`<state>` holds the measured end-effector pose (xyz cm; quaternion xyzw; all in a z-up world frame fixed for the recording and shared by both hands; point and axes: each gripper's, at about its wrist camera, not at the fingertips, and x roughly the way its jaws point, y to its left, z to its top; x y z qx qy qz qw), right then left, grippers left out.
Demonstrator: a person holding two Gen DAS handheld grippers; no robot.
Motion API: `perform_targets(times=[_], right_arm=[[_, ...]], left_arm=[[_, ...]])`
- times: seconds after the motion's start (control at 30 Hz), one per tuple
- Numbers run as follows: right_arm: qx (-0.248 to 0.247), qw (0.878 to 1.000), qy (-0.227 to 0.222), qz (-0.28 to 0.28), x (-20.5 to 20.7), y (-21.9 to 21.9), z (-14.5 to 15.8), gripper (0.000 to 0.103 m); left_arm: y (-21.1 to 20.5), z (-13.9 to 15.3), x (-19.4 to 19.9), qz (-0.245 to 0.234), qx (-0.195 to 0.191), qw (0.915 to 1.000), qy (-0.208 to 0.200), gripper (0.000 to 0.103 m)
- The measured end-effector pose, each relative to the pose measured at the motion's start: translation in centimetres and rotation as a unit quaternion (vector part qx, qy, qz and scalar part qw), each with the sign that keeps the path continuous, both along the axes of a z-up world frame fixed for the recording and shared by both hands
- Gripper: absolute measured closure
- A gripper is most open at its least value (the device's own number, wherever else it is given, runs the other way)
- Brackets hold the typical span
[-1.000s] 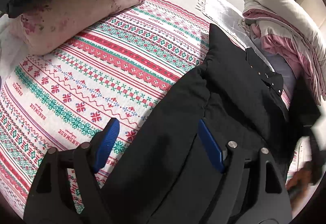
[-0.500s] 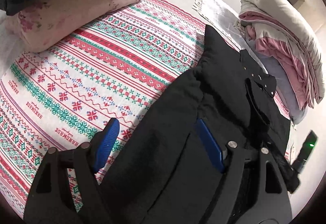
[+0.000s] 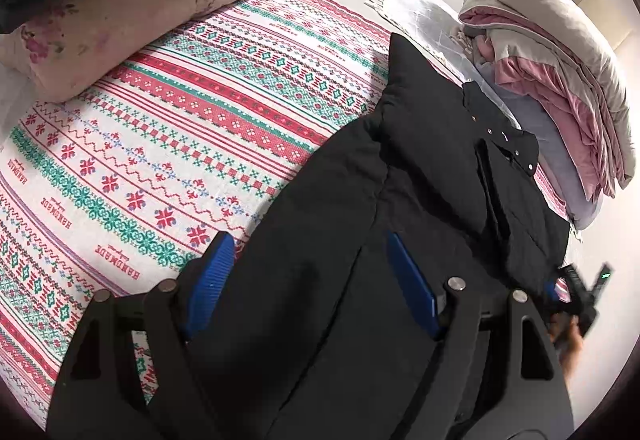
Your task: Fold large clothes
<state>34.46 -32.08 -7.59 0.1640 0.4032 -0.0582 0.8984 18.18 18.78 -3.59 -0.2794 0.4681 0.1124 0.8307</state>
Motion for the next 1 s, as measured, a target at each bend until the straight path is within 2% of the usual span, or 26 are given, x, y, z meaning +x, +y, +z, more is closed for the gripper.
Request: perform_targets(times=[0.03, 0.1, 0.13, 0.2, 0.27, 0.37, 0.43, 0.47, 0.57, 0.6, 0.63, 0.67, 0.7, 0.73, 0.8, 0.87, 0.93, 1.0], right_arm=[[0.031, 0.999, 0.008, -0.027, 0.2, -2.5, -1.7, 0.025], [0.075, 0.996, -0.038, -0.041, -0.6, -4.0, -2.3, 0.025], [0.064, 0.996, -0.03, -0.052, -0.6, -3.4, -2.1, 0.025], [-0.023, 0.998, 0.009, -0.058, -0.2, -0.7, -1.2, 0.025], [-0.069, 0.996, 0.024, -0.056, -0.8, 1.6, -0.6, 0.024], [-0.024, 0.998, 0.005, -0.053, -3.5, 3.6, 0.1, 0.024], [-0.033, 0.999, -0.003, -0.016, -4.9, 6.5, 0.3, 0.024], [-0.058, 0.998, -0.003, 0.015, -5.3, 8.8, 0.3, 0.024], [-0.12, 0.988, 0.004, 0.098, -5.1, 15.1, -0.6, 0.024], [-0.127, 0.986, 0.014, 0.112, -4.8, 16.5, -1.5, 0.02], [-0.141, 0.983, 0.037, 0.115, -3.9, 17.9, -2.9, 0.016], [-0.16, 0.98, 0.055, 0.108, -3.2, 18.7, -4.1, 0.007], [-0.174, 0.978, 0.055, 0.103, -2.9, 19.2, -4.5, 0.003], [-0.182, 0.976, 0.065, 0.095, -2.5, 19.4, -4.3, 0.002], [-0.163, 0.979, 0.087, 0.08, -2.1, 19.6, -3.1, 0.002], [-0.134, 0.983, 0.038, 0.117, -3.0, 20.9, -0.7, 0.002], [-0.168, 0.975, 0.009, 0.146, -3.5, 23.0, 1.0, 0.002], [-0.191, 0.966, 0.0, 0.174, -3.6, 25.0, 1.6, 0.002]], left_arm=[[-0.1, 0.0, 0.0, -0.001, 0.002, 1.0, 0.001, 0.024], [-0.3, -0.2, 0.2, -0.003, 0.007, 1.0, 0.004, 0.024], [-0.4, -0.3, 0.2, -0.003, 0.008, 0.9999, 0.005, 0.024], [-0.4, -0.4, 0.3, -0.003, 0.011, 0.9999, 0.008, 0.024], [-0.5, -0.5, 0.3, -0.005, 0.014, 0.9998, 0.011, 0.024], [-0.9, -0.3, 0.3, -0.007, 0.022, 0.9997, 0.007, 0.024], [-1.4, -0.3, 0.4, -0.011, 0.03, 0.9995, 0.007, 0.024], [-1.7, -0.2, 0.4, -0.015, 0.035, 0.9992, 0.007, 0.024], [-2.3, -0.2, 0.5, -0.025, 0.042, 0.9988, 0.006, 0.024], [-2.5, -0.2, 0.4, -0.028, 0.044, 0.9986, 0.005, 0.024], [-2.6, -0.2, 0.4, -0.031, 0.046, 0.9984, 0.005, 0.024], [-2.6, -0.2, 0.3, -0.033, 0.047, 0.9983, 0.005, 0.024], [-2.5, -0.2, 0.2, -0.034, 0.046, 0.9984, 0.005, 0.024], [-2.4, -0.2, 0.1, -0.033, 0.043, 0.9985, 0.005, 0.024], [-2.0, -0.1, 0.0, -0.028, 0.037, 0.9989, 0.004, 0.024], [-1.6, 0.0, -0.2, -0.022, 0.029, 0.9994, 0.002, 0.024], [-1.3, 0.1, -0.3, -0.019, 0.019, 0.9996, -0.001, 0.024], [-1.0, 0.2, -0.4, -0.019, 0.007, 0.9998, -0.003, 0.024]])
